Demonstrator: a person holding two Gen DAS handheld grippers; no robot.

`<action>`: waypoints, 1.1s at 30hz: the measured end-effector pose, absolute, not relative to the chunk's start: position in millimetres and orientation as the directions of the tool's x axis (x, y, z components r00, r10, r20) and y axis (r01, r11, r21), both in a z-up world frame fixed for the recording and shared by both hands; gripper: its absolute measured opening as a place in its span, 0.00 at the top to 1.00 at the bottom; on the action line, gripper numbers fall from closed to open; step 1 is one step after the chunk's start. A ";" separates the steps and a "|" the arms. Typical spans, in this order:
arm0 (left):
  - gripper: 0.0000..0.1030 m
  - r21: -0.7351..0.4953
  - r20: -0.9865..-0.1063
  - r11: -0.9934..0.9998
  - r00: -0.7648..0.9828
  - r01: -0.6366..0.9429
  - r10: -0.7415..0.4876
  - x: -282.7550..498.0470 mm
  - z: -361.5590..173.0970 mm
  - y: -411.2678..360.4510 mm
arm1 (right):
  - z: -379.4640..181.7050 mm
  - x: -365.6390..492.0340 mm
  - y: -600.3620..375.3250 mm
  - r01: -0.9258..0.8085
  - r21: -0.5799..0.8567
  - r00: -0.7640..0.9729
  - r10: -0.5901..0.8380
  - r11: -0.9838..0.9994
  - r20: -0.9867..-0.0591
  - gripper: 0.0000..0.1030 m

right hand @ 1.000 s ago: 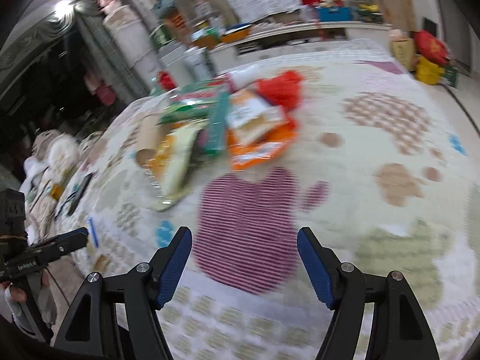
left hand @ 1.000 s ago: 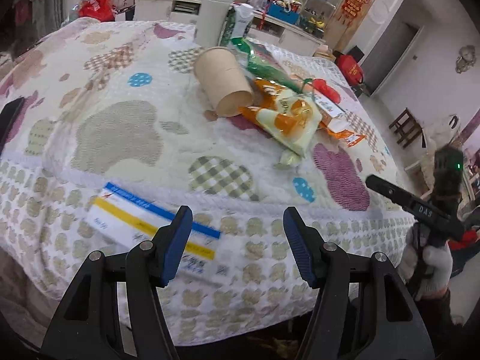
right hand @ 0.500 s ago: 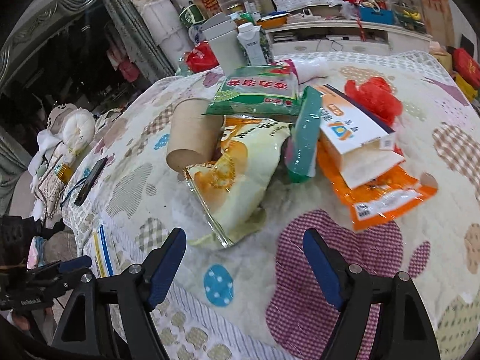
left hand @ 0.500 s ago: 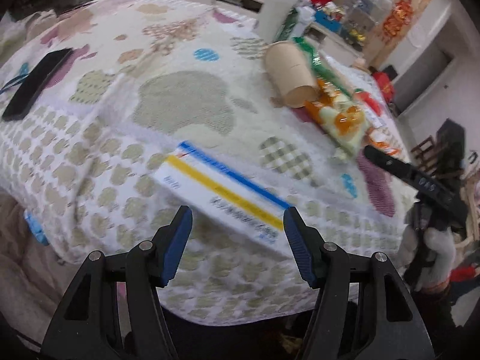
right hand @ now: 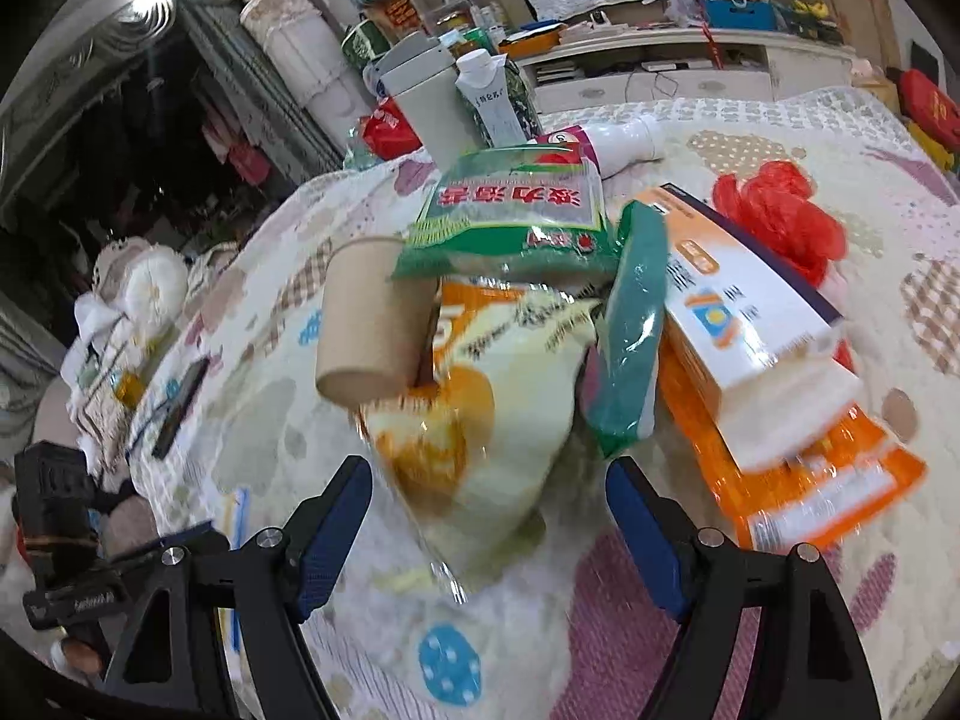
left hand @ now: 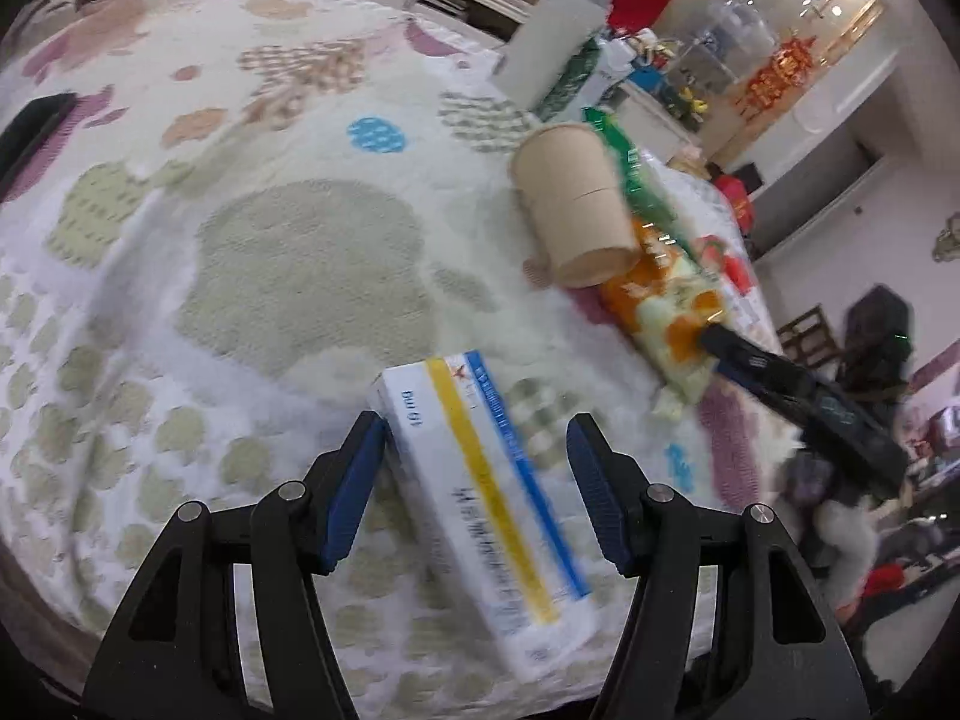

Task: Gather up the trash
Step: 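Grasp the white-blue medicine box with the left tool while the right tool grasps the yellow snack bag, then carry the medicine box and yellow snack bag in both tools toward the black bin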

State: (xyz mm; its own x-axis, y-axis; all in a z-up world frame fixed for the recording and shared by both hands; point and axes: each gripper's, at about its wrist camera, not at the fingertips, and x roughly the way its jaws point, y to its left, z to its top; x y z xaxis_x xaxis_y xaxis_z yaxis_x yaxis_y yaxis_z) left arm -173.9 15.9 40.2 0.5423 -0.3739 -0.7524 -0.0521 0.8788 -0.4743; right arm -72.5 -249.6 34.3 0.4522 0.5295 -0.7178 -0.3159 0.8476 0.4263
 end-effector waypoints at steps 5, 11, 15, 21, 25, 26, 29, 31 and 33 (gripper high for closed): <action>0.35 -0.406 -0.769 0.914 0.539 0.005 -0.344 -185.6 49.0 -8.8 | 21.4 -55.8 -242.1 -0.292 0.500 0.422 0.579 0.816 -0.698 0.33; 0.35 -0.295 -0.819 0.956 0.514 0.008 -0.257 -189.6 31.6 -30.5 | 27.1 -72.8 -243.8 -0.355 0.477 0.435 0.593 0.804 -0.677 0.62; 0.54 -0.275 -0.814 0.961 0.529 0.015 -0.240 -186.6 28.5 -34.2 | 45.4 -100.6 -255.4 -0.412 0.456 0.453 0.612 0.789 -0.648 0.62; 0.54 -0.341 -0.788 0.939 0.532 0.043 -0.311 -182.9 38.2 -40.5 | 58.8 -144.2 -281.1 -0.445 0.415 0.477 0.602 0.794 -0.640 0.62; 0.54 -0.336 -0.765 0.938 0.555 0.090 -0.327 -183.6 55.3 -57.5 | 65.6 -167.2 -307.3 -0.412 0.355 0.549 0.539 0.840 -0.639 0.62; 0.54 -0.335 -0.760 0.937 0.559 0.102 -0.333 -183.7 59.2 -62.5 | 67.1 -170.2 -315.2 -0.398 0.356 0.562 0.532 0.845 -0.633 0.62; 0.54 -0.333 -0.747 0.933 0.565 0.137 -0.350 -181.9 67.9 -77.8 | 75.0 -179.1 -341.8 -0.351 0.352 0.607 0.497 0.868 -0.620 0.62; 0.54 -0.331 -0.739 0.929 0.568 0.162 -0.363 -178.7 72.5 -89.7 | 79.9 -184.4 -359.3 -0.321 0.359 0.631 0.480 0.877 -0.609 0.62; 0.54 -0.333 -0.732 0.924 0.566 0.189 -0.379 -174.9 76.6 -103.0 | 82.9 -188.3 -373.3 -0.296 0.362 0.647 0.464 0.884 -0.605 0.62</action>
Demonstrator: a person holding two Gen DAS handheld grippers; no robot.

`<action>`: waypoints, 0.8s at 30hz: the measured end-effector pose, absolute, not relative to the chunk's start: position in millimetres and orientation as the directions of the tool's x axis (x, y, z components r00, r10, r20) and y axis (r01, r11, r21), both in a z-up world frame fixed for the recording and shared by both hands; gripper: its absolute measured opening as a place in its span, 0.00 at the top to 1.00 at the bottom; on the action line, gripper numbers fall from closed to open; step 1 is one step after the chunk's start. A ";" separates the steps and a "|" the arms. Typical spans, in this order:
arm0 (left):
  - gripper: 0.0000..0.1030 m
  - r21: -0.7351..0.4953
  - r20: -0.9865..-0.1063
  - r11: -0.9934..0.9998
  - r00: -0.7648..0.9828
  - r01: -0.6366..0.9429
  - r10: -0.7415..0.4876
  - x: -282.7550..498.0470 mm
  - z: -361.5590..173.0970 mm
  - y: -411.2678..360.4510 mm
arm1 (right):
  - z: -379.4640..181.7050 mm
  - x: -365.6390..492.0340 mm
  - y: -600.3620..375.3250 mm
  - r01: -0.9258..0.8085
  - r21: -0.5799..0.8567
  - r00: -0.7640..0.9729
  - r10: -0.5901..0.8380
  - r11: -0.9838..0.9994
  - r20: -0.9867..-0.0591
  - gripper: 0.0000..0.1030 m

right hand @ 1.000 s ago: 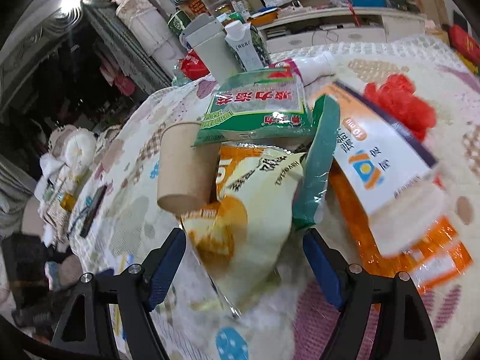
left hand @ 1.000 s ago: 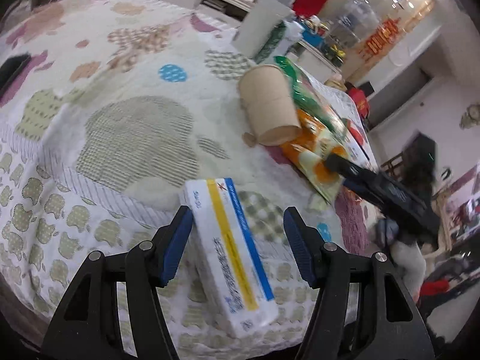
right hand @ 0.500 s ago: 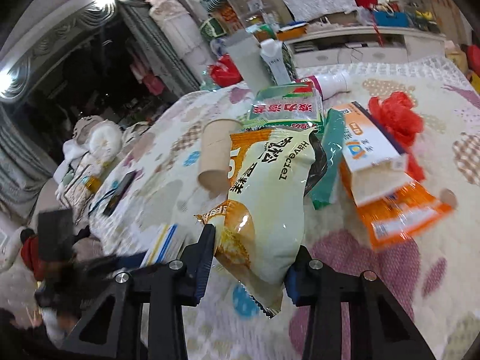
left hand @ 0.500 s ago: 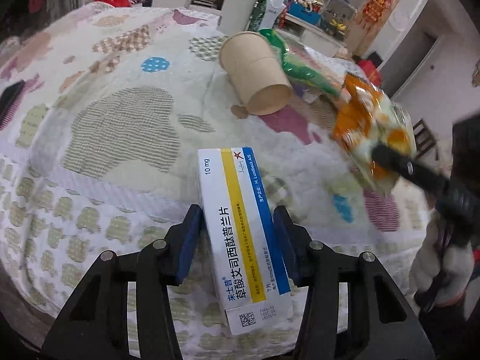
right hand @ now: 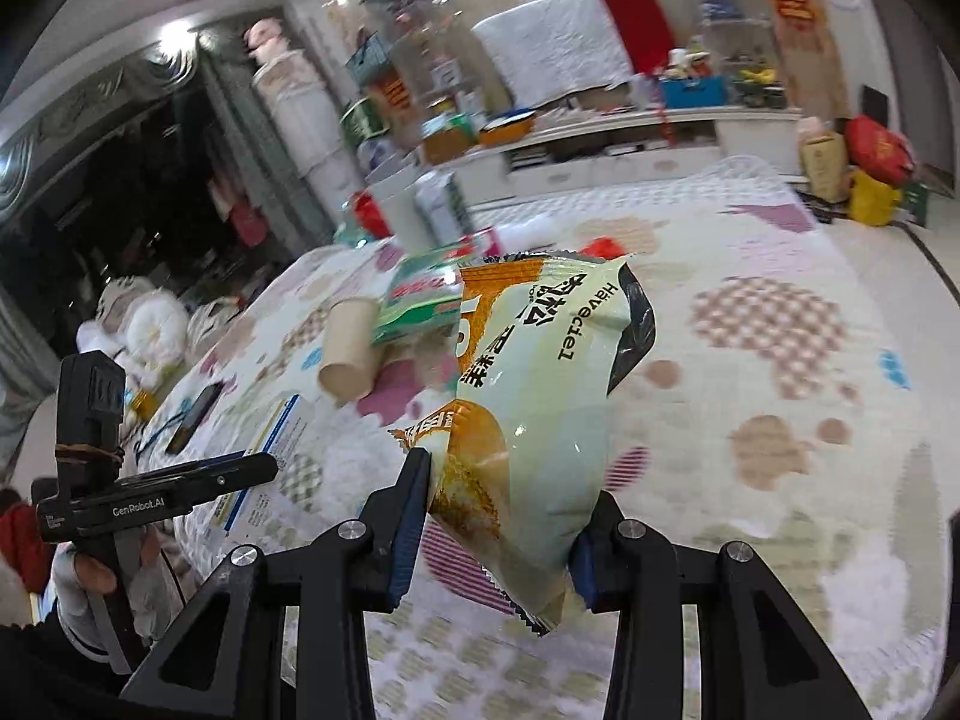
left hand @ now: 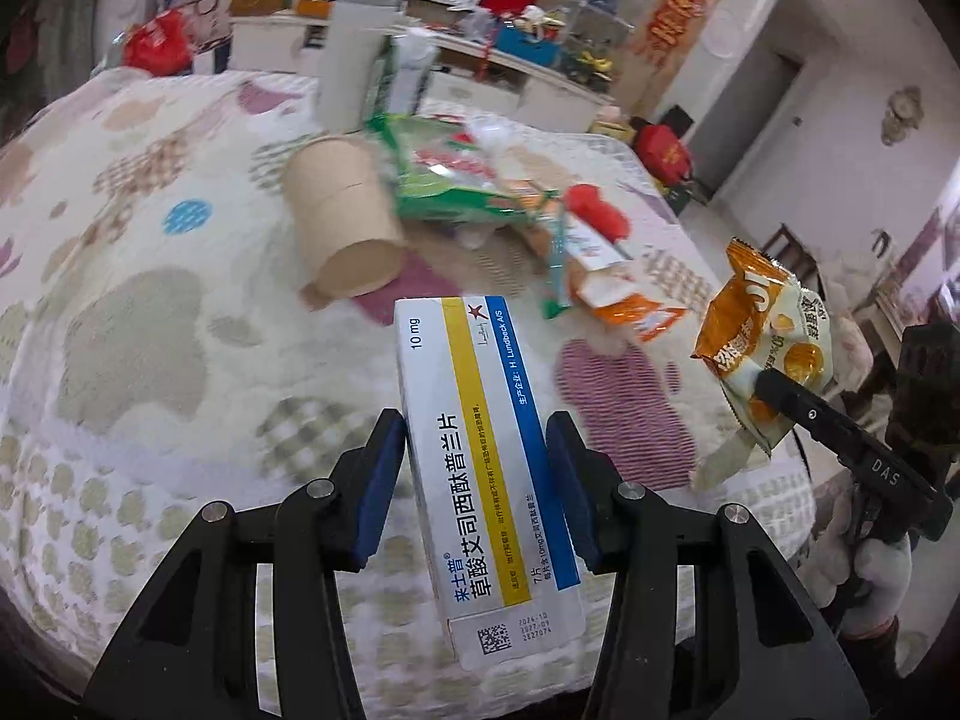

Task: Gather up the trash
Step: 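Carry the medicine box and yellow snack bag in both tools toward the black bin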

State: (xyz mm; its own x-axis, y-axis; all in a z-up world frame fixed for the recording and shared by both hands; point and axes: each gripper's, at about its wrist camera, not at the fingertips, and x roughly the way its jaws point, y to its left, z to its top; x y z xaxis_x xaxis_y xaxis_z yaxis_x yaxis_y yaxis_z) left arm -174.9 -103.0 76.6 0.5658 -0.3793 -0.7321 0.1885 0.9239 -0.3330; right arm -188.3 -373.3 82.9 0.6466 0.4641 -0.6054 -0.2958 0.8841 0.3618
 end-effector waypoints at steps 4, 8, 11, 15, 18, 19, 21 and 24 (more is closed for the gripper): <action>0.54 -0.316 -0.721 0.916 0.564 0.248 -0.402 -172.5 83.8 -129.0 | 85.6 -195.5 -395.1 -0.252 0.368 0.673 0.435 0.895 -0.598 0.62; 0.54 -0.293 -0.713 0.908 0.564 0.299 -0.416 -168.2 91.9 -154.9 | 89.0 -206.6 -416.1 -0.214 0.363 0.696 0.402 0.907 -0.594 0.62; 0.54 -0.280 -0.710 0.900 0.559 0.334 -0.429 -165.0 96.4 -173.6 | 90.2 -209.4 -428.0 -0.188 0.345 0.711 0.369 0.920 -0.599 0.62; 0.54 -0.260 -0.711 0.886 0.546 0.383 -0.444 -161.9 98.4 -200.7 | 90.2 -215.3 -446.3 -0.150 0.344 0.724 0.341 0.927 -0.600 0.62; 0.54 -0.247 -0.710 0.873 0.535 0.420 -0.458 -160.1 100.8 -221.4 | 89.7 -221.0 -462.0 -0.116 0.353 0.737 0.319 0.928 -0.596 0.62; 0.54 -0.244 -0.709 0.869 0.532 0.431 -0.463 -159.9 101.5 -227.0 | 89.3 -223.2 -466.6 -0.109 0.355 0.740 0.314 0.929 -0.595 0.62; 0.54 -0.240 -0.708 0.860 0.525 0.451 -0.473 -159.9 102.3 -239.0 | 89.1 -227.4 -475.6 -0.091 0.357 0.745 0.301 0.930 -0.595 0.62; 0.54 -0.238 -0.710 0.846 0.509 0.477 -0.487 -157.6 101.8 -256.5 | 87.3 -234.2 -489.4 -0.057 0.354 0.752 0.273 0.934 -0.600 0.62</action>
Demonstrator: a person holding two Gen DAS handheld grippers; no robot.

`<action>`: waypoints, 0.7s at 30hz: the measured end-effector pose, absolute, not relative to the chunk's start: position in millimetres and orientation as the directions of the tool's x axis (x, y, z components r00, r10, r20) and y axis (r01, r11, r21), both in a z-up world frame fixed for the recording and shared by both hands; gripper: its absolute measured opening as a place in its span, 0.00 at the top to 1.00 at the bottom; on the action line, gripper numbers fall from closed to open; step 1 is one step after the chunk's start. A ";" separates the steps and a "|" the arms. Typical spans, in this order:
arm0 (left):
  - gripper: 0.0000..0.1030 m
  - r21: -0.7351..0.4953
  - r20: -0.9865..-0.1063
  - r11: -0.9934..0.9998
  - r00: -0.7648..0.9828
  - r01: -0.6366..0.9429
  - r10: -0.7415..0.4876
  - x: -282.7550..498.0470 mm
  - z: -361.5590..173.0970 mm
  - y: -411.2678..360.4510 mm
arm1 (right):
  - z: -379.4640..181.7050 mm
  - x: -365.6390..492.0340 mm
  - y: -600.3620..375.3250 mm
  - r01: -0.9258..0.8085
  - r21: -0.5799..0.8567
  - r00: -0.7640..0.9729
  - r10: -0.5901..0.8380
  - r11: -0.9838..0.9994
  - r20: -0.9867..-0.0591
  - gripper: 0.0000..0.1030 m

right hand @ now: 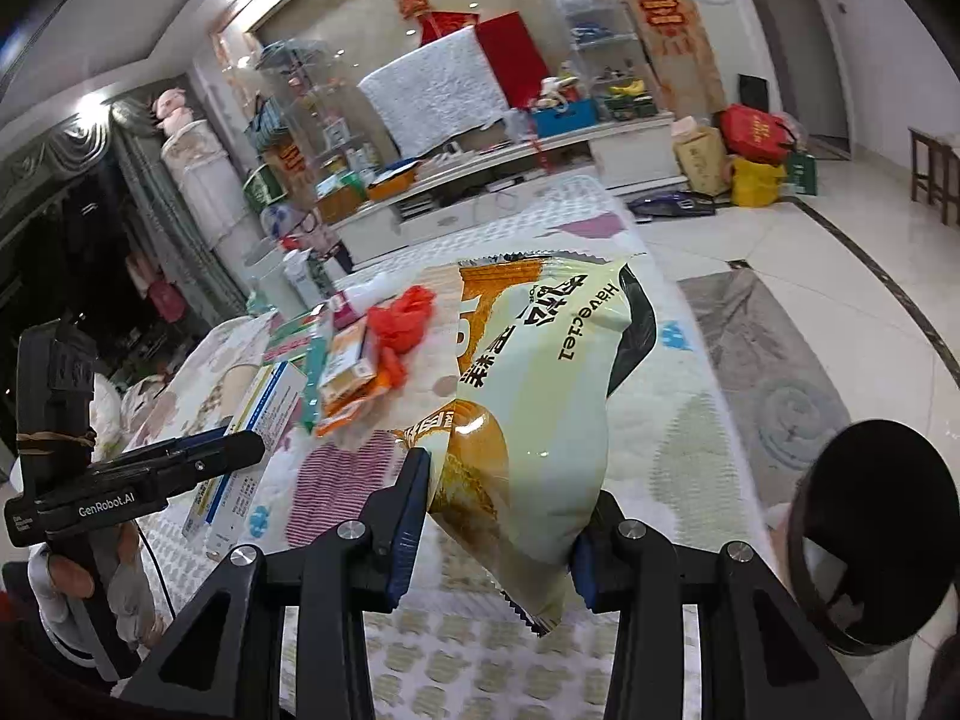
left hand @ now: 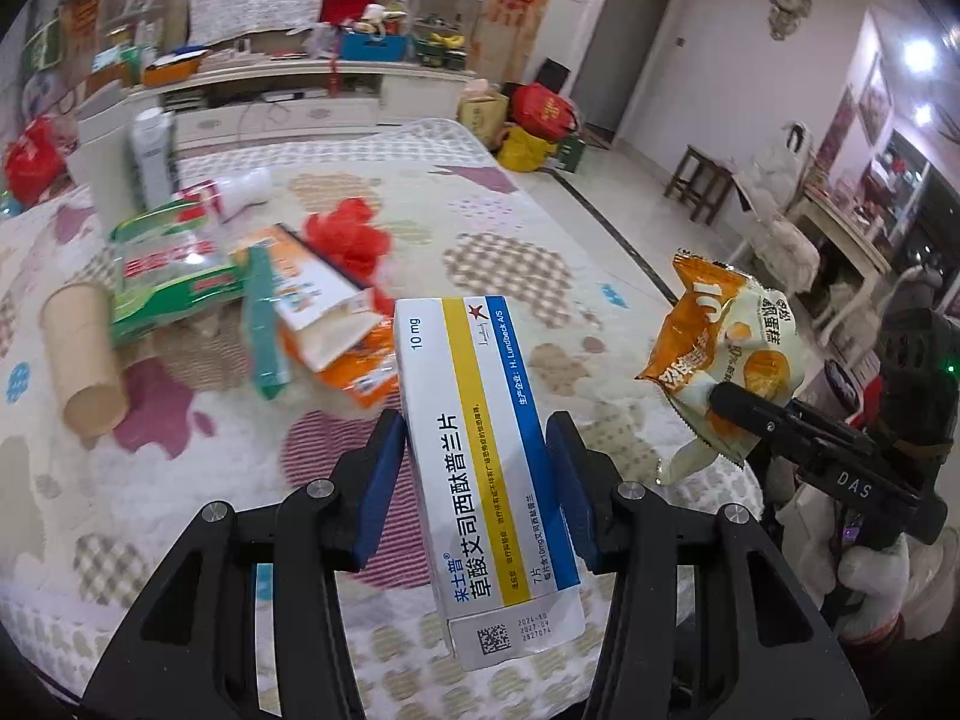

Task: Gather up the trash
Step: 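Carry the medicine box and yellow snack bag in both tools toward the black bin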

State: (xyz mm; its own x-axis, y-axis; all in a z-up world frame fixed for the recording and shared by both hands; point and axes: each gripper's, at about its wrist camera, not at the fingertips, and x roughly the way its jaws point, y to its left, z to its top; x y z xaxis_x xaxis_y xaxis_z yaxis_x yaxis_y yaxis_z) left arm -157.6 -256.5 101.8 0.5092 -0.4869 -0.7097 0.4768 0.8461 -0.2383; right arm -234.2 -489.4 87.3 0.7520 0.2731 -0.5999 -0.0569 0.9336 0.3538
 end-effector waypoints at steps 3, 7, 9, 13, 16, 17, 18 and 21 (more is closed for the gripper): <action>0.54 -0.238 -0.714 0.830 0.489 0.504 -0.502 -155.7 100.8 -275.3 | 86.9 -240.3 -501.6 -0.028 0.345 0.757 0.246 0.938 -0.605 0.62; 0.54 -0.227 -0.713 0.806 0.470 0.547 -0.520 -156.6 100.7 -302.9 | 85.3 -249.2 -521.2 0.018 0.341 0.766 0.207 0.940 -0.609 0.62; 0.54 -0.225 -0.712 0.794 0.461 0.565 -0.529 -157.2 101.0 -315.1 | 84.0 -254.1 -533.1 0.044 0.343 0.769 0.187 0.938 -0.611 0.61; 0.54 -0.236 -0.710 0.764 0.431 0.600 -0.557 -157.1 100.7 -340.4 | 81.6 -261.1 -550.6 0.092 0.342 0.772 0.150 0.935 -0.618 0.61; 0.54 -0.251 -0.708 0.739 0.402 0.625 -0.580 -158.4 100.9 -360.7 | 77.8 -270.3 -569.8 0.141 0.338 0.771 0.110 0.931 -0.627 0.61; 0.54 -0.257 -0.706 0.730 0.392 0.633 -0.589 -158.2 101.2 -366.4 | 75.8 -273.7 -577.9 0.162 0.339 0.770 0.096 0.927 -0.631 0.61; 0.54 -0.263 -0.704 0.721 0.383 0.641 -0.598 -158.3 101.5 -372.3 | 74.2 -276.4 -584.4 0.180 0.339 0.768 0.084 0.924 -0.635 0.61; 0.54 -0.283 -0.697 0.690 0.352 0.666 -0.625 -158.6 100.9 -391.6 | 67.4 -285.8 -608.0 0.244 0.332 0.759 0.034 0.911 -0.650 0.61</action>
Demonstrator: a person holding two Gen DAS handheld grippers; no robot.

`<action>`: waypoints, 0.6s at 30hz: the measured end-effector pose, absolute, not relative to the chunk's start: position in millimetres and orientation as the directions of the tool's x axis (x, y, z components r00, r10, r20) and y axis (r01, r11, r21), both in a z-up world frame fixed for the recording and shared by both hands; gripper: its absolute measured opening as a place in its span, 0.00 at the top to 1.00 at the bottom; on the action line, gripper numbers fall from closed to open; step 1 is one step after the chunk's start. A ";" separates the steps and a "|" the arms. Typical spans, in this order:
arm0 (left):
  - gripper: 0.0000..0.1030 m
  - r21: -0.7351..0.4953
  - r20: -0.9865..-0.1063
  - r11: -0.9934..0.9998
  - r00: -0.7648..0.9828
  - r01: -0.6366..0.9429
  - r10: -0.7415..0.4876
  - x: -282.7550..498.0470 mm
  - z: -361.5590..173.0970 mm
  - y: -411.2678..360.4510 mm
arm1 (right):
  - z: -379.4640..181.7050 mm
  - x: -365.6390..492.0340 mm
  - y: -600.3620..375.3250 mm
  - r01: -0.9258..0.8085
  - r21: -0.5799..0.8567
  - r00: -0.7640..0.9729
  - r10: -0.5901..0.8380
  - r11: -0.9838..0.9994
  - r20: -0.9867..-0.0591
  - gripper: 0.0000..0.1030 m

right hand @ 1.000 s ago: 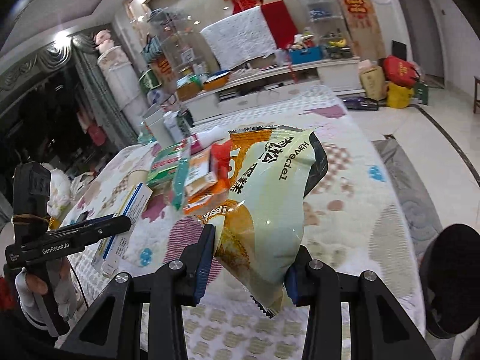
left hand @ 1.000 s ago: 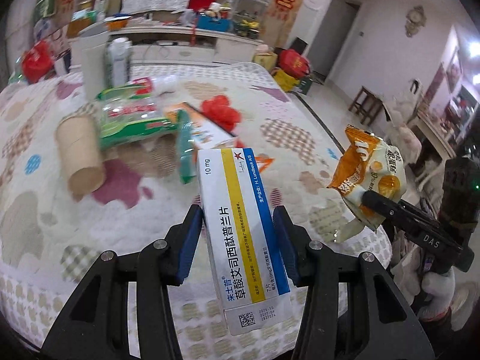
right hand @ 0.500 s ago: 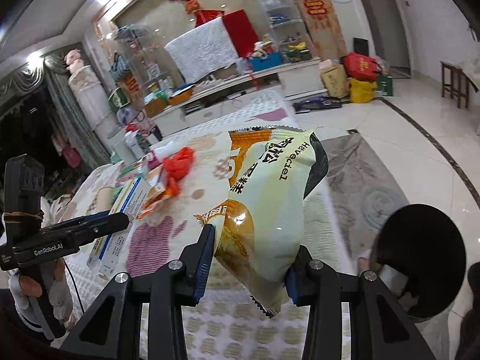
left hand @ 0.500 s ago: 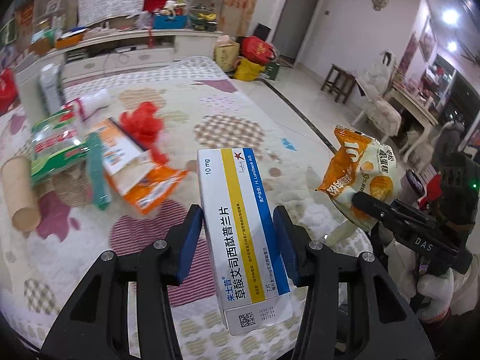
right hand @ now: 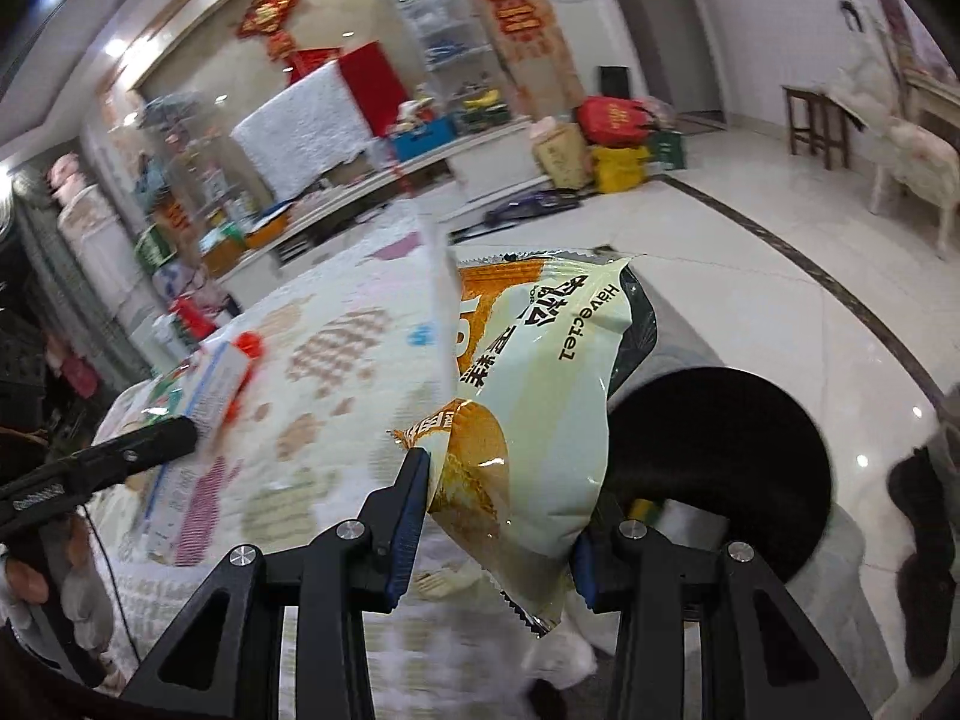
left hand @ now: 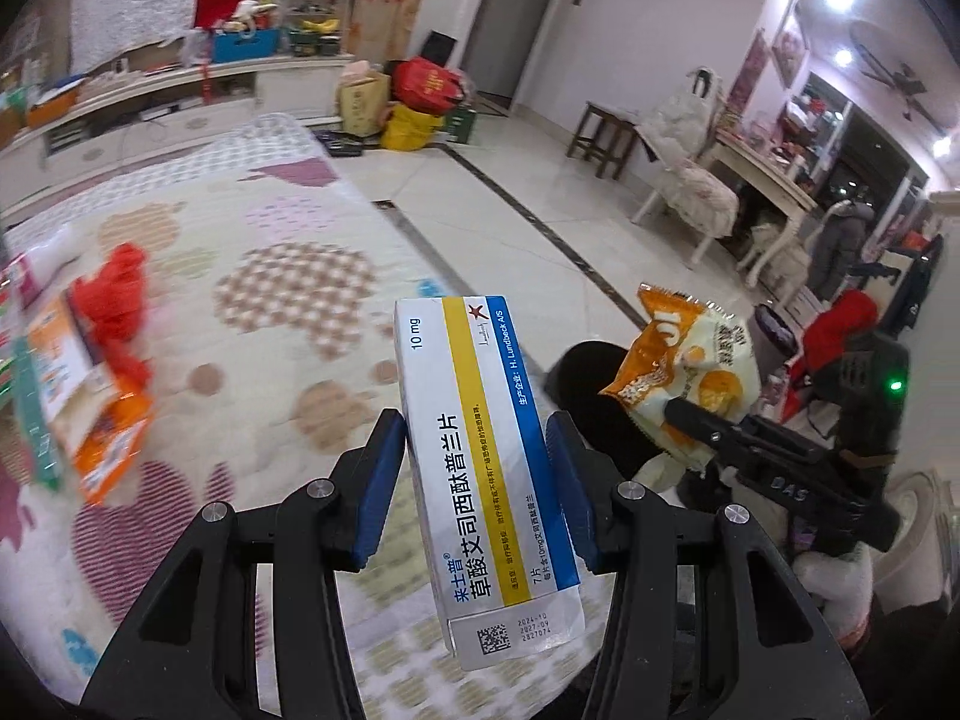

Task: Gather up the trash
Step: 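Carry the medicine box and yellow snack bag in both tools toward the black bin, then open both tools over the black bin to drop the box and bag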

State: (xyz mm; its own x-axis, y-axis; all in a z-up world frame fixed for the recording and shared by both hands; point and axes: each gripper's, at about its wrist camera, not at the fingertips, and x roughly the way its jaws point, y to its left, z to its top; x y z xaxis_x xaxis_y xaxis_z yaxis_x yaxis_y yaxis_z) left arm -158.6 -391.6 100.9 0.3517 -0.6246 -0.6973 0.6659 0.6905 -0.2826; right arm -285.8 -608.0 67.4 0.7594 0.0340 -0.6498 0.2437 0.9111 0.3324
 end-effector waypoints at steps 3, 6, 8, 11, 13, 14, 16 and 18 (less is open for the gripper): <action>0.54 -0.293 -0.698 0.662 0.319 0.690 -0.642 -160.1 99.0 -415.4 | 61.9 -292.1 -626.8 0.289 0.321 0.745 -0.001 0.902 -0.667 0.61; 0.54 -0.300 -0.700 0.635 0.288 0.712 -0.654 -160.9 94.9 -437.9 | 54.5 -296.9 -645.2 0.334 0.305 0.725 -0.036 0.892 -0.688 0.61; 0.54 -0.296 -0.704 0.626 0.277 0.722 -0.653 -161.4 92.3 -451.6 | 47.3 -298.0 -657.5 0.355 0.304 0.713 -0.045 0.884 -0.700 0.61; 0.54 -0.292 -0.713 0.611 0.258 0.736 -0.652 -162.3 88.0 -469.9 | 37.1 -294.5 -672.9 0.388 0.279 0.686 -0.073 0.878 -0.724 0.61; 0.54 -0.285 -0.717 0.603 0.252 0.745 -0.651 -163.7 85.3 -481.5 | 30.0 -291.6 -680.9 0.413 0.265 0.665 -0.090 0.871 -0.741 0.54; 0.54 -0.286 -0.718 0.597 0.245 0.750 -0.652 -164.0 83.6 -487.6 | 27.5 -290.7 -684.2 0.430 0.258 0.655 -0.103 0.865 -0.748 0.48; 0.54 -0.291 -0.719 0.587 0.233 0.755 -0.655 -165.9 81.4 -498.2 | 22.6 -289.7 -690.6 0.457 0.246 0.636 -0.120 0.855 -0.762 0.37; 0.54 -0.302 -0.717 0.575 0.217 0.760 -0.663 -167.2 79.0 -509.2 | 20.6 -295.4 -695.9 0.484 0.242 0.624 -0.138 0.841 -0.769 0.29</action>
